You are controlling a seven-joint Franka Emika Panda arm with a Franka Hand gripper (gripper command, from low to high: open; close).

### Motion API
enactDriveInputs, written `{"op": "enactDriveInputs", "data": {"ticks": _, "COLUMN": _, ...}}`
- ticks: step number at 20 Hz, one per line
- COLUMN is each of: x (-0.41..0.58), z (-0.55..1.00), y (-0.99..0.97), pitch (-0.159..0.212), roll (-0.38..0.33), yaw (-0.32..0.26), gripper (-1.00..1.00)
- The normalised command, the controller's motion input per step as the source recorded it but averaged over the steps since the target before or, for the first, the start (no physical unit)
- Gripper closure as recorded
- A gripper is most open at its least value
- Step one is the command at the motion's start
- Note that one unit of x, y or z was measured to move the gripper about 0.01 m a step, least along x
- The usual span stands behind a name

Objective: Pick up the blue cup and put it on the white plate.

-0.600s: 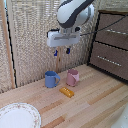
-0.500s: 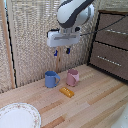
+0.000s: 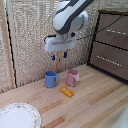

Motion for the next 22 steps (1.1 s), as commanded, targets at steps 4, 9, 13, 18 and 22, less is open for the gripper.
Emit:
{"op": "enactDriveInputs", "data": {"ticks": 4, "x": 0.559, "z": -0.24, "y": -0.07, "pitch": 0.136, "roll": -0.019, "yaw": 0.069, "gripper": -1.00}}
{"op": "enactDriveInputs", "data": {"ticks": 9, "x": 0.373, "z": -0.32, "y": -0.13, "pitch": 0.131, "roll": -0.028, "yaw": 0.080, "gripper": -1.00}}
{"op": "enactDriveInputs", "data": {"ticks": 13, "x": 0.316, "z": -0.30, "y": -0.20, "pitch": 0.042, "roll": -0.008, "yaw": 0.085, "gripper": -1.00}}
{"op": "enactDriveInputs", "data": {"ticks": 18, "x": 0.268, "z": -0.32, "y": -0.29, "pitch": 0.000, "roll": 0.000, "yaw": 0.096, "gripper": -1.00}}
{"op": "enactDriveInputs", "data": {"ticks": 22, "x": 0.057, "z": -0.29, "y": -0.31, "pitch": 0.000, "roll": 0.000, "yaw": 0.093, "gripper": -1.00}}
